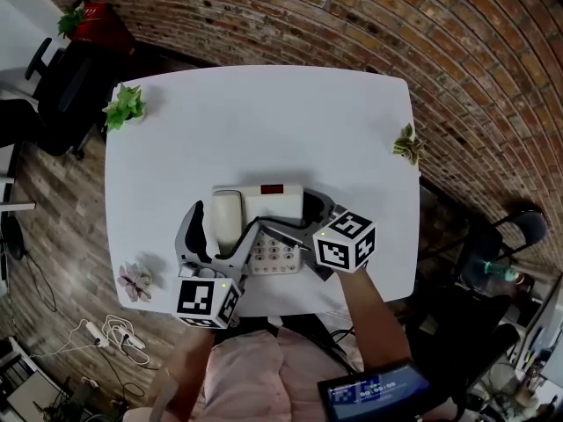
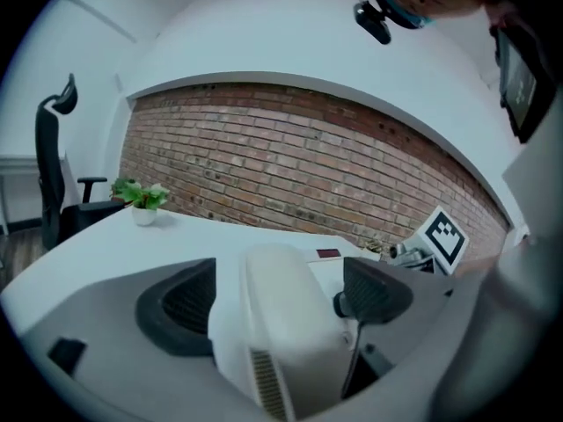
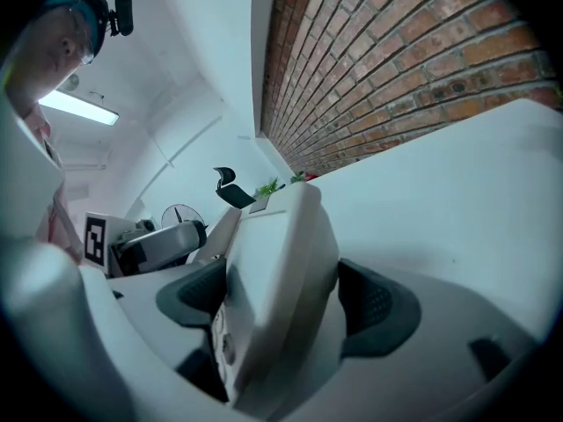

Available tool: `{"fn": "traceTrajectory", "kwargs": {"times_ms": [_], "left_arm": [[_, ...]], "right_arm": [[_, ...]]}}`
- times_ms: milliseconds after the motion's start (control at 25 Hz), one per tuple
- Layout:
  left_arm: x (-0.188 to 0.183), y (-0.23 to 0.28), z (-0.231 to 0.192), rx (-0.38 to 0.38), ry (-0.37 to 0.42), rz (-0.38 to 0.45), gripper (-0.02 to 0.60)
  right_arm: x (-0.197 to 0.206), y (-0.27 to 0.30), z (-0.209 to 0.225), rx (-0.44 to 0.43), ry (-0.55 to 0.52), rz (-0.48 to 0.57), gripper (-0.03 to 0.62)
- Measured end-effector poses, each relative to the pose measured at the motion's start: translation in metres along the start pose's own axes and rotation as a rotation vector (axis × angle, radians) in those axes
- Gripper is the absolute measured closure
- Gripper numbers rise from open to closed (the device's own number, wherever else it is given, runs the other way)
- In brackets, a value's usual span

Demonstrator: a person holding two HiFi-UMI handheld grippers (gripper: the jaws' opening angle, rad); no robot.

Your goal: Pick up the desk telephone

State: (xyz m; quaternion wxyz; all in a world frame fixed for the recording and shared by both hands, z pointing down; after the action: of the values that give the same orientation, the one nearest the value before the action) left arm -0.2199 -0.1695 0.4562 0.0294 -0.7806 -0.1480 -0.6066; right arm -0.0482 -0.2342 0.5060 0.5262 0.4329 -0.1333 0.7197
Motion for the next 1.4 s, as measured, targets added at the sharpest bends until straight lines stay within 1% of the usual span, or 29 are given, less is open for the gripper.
{"fn": "traceTrajectory", "kwargs": {"times_ms": [80, 240, 280, 360, 520, 640, 680, 800, 840, 960, 1040, 1120, 1280, 1360, 1400], "left_arm": [[0.001, -0.005, -0.017, 0.040, -0.090, -0.018, 0.128], [0.009, -0.013, -0.040, 0.220, -0.311, -0.097, 0.117], [0.011, -0.015, -0.042, 0.262, -0.348, -0.115, 0.117], [0.015, -0.018, -0.044, 0.319, -0.393, -0.140, 0.116], [0.026, -0.022, -0.044, 0.368, -0.500, -0.182, 0.112], [0.030, -0.032, -0.046, 0.396, -0.545, -0.217, 0.112], [0.031, -0.036, -0.048, 0.407, -0.576, -0.222, 0.112], [0.039, -0.036, -0.044, 0.457, -0.708, -0.234, 0.109], [0.043, -0.033, -0.040, 0.478, -0.731, -0.248, 0.107], [0.051, -0.026, -0.028, 0.539, -0.737, -0.298, 0.107], [0.053, -0.023, -0.024, 0.550, -0.729, -0.305, 0.107], [0.052, -0.019, -0.024, 0.544, -0.719, -0.293, 0.110], [0.051, -0.016, -0.023, 0.535, -0.690, -0.259, 0.137], [0.050, -0.017, -0.023, 0.528, -0.686, -0.237, 0.138], [0.050, -0.018, -0.023, 0.523, -0.684, -0.227, 0.138]], "right_arm": [[0.000, -0.002, -0.002, -0.018, -0.017, 0.026, 0.187], [0.001, -0.006, -0.006, -0.066, -0.055, 0.090, 0.194], [0.002, -0.007, -0.008, -0.080, -0.064, 0.099, 0.194], [0.003, -0.009, -0.011, -0.110, -0.081, 0.113, 0.194], [0.006, -0.011, -0.015, -0.144, -0.104, 0.142, 0.195], [0.006, -0.012, -0.017, -0.146, -0.107, 0.152, 0.197], [0.006, -0.012, -0.017, -0.151, -0.109, 0.156, 0.197], [0.006, -0.014, -0.017, -0.169, -0.115, 0.176, 0.198], [0.006, -0.014, -0.017, -0.174, -0.115, 0.181, 0.200], [0.006, -0.015, -0.018, -0.188, -0.114, 0.195, 0.201], [0.006, -0.016, -0.018, -0.197, -0.115, 0.205, 0.204], [0.006, -0.017, -0.019, -0.202, -0.116, 0.210, 0.206], [0.007, -0.017, -0.018, -0.194, -0.111, 0.197, 0.200], [0.006, -0.016, -0.018, -0.183, -0.094, 0.169, 0.195], [0.006, -0.017, -0.018, -0.171, -0.069, 0.141, 0.195]]}}
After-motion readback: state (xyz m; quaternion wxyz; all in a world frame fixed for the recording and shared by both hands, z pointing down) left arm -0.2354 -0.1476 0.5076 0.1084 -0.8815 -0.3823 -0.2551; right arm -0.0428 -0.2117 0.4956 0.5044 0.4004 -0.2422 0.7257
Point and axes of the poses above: the fingertips, and each gripper's own axes: y forward along the fingers, z to its right, x out of its underside, the point moved 8 cm from there along -y, backward along the fingers, and after that the axes turned 13 degrees about z, right-handed, at the moved point
